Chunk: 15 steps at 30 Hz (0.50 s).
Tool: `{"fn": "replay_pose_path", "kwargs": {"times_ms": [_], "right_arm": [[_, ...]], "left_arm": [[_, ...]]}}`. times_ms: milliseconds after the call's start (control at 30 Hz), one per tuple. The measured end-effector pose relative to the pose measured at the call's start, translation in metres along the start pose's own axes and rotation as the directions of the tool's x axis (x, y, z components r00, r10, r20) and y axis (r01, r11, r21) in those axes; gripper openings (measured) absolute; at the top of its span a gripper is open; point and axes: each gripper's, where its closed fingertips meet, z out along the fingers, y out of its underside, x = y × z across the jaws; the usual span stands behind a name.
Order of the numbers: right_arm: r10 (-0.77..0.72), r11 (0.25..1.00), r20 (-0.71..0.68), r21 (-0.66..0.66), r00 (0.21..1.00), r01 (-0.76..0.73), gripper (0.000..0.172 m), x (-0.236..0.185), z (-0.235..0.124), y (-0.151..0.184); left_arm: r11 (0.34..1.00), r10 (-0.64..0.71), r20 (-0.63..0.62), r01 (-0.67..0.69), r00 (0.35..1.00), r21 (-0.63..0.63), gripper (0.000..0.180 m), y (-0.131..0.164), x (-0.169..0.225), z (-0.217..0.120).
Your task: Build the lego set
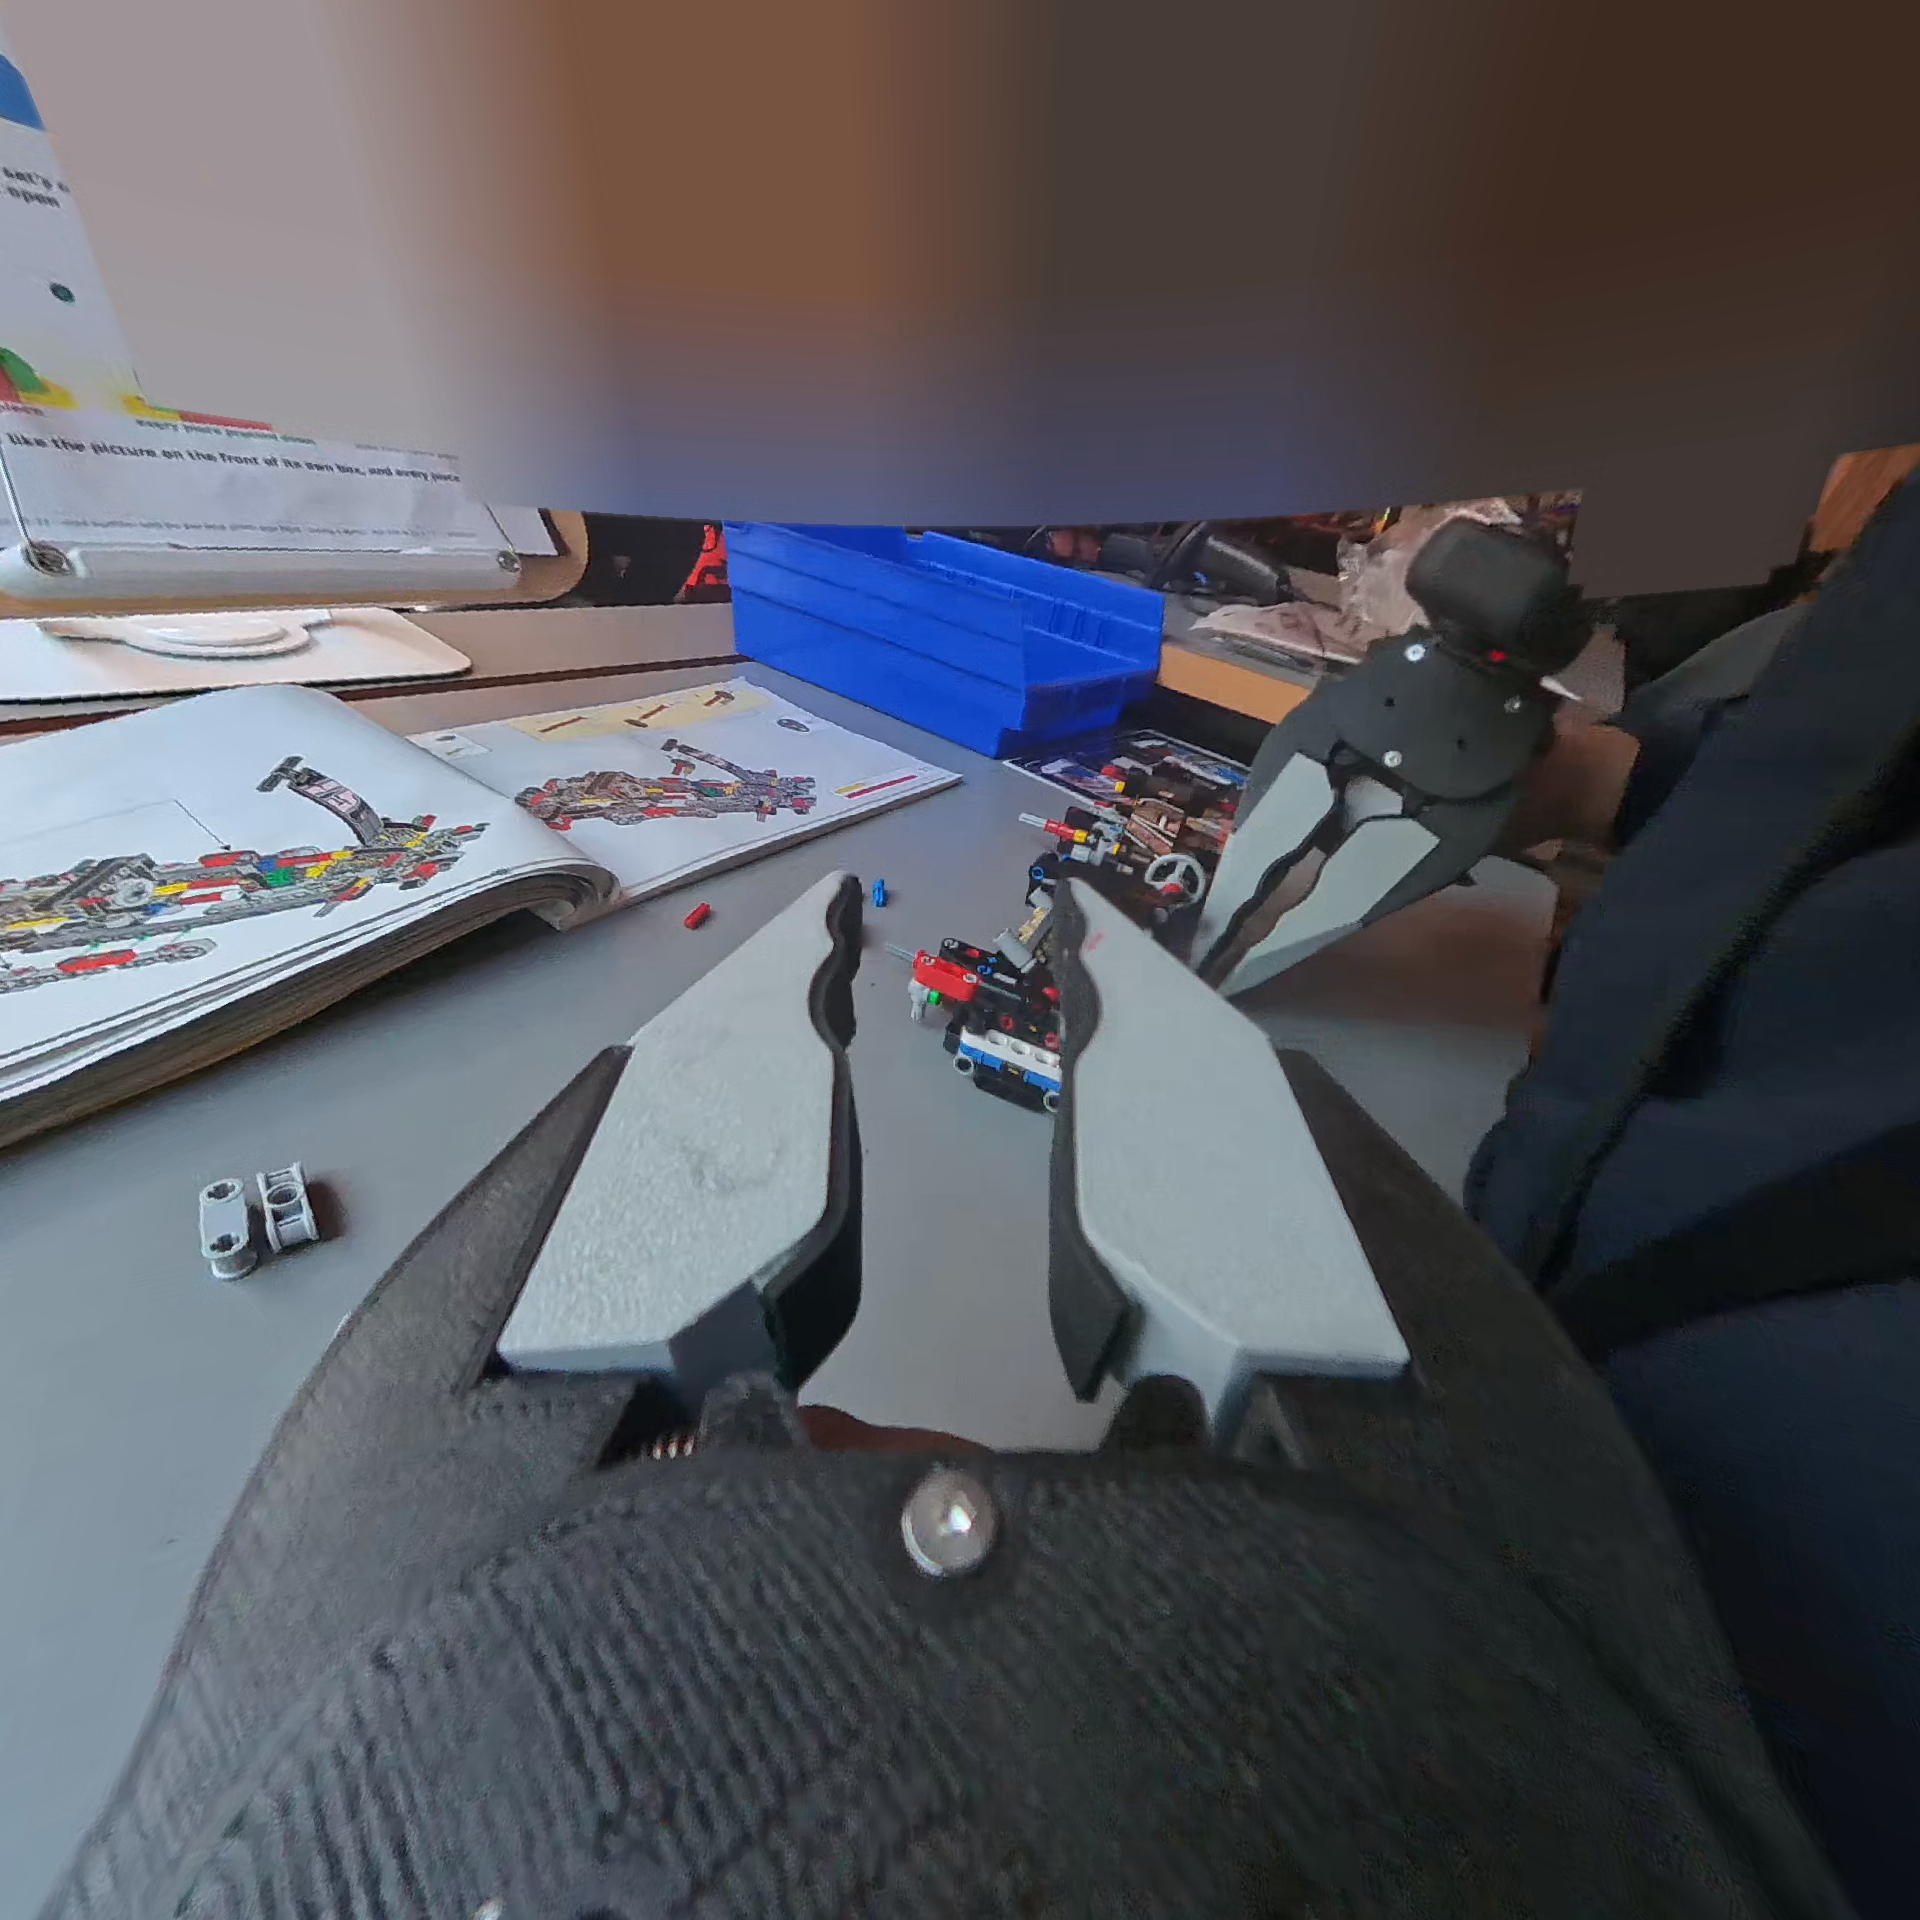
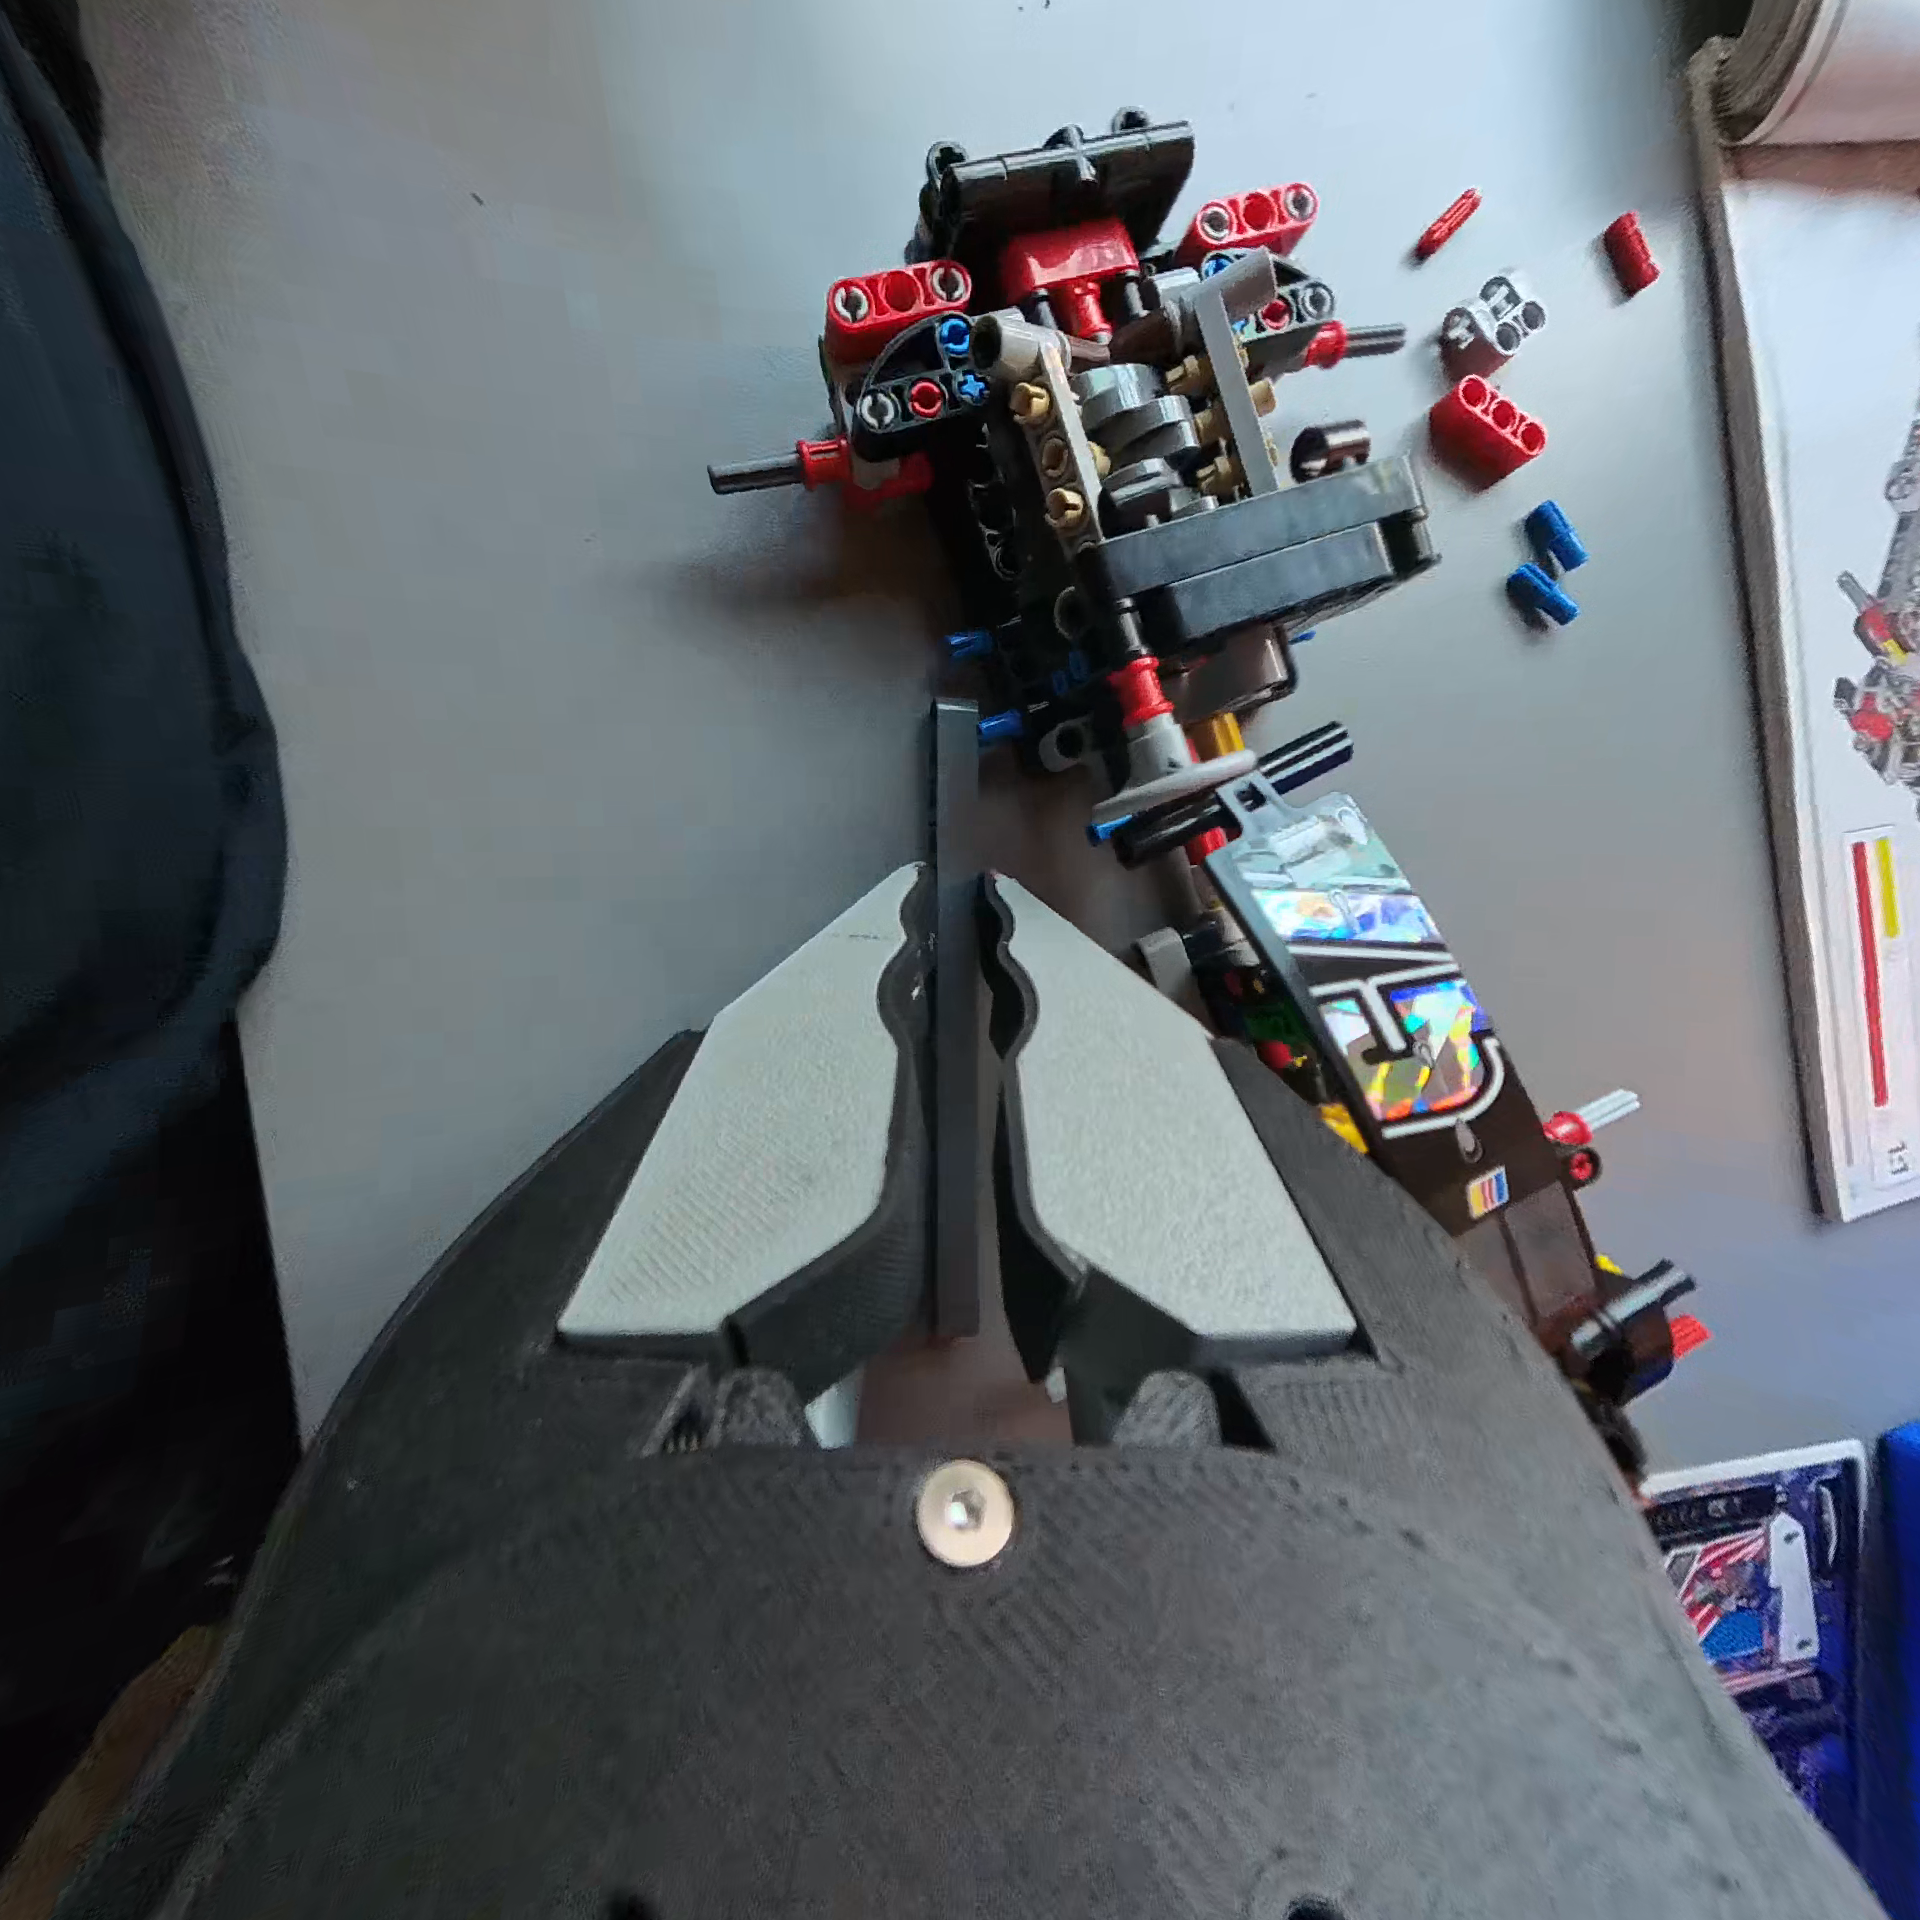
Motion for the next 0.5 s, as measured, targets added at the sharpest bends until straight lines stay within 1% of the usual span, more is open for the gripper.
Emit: {"fn": "replay_pose_path", "kwargs": {"times_ms": [67, 233, 500], "right_arm": [[0.018, 1.000, 0.032, -0.022, 0.999, -0.017, 0.006, 0.001, 0.001, 0.000], [0.035, 0.998, 0.090, -0.045, 0.995, -0.031, 0.006, 0.001, 0.001, 0.000], [0.051, 0.998, 0.090, -0.029, 0.995, -0.049, 0.006, 0.001, 0.003, -0.003]], "left_arm": [[1.000, -0.019, 0.005, 0.019, 1.000, -0.021, 0.034, 0.003, -0.003, 0.002], [0.986, -0.166, 0.037, 0.166, 0.985, -0.009, 0.033, 0.003, -0.022, 0.001], [0.979, -0.204, 0.040, 0.204, 0.978, 0.004, 0.028, 0.002, -0.027, 0.000]]}}
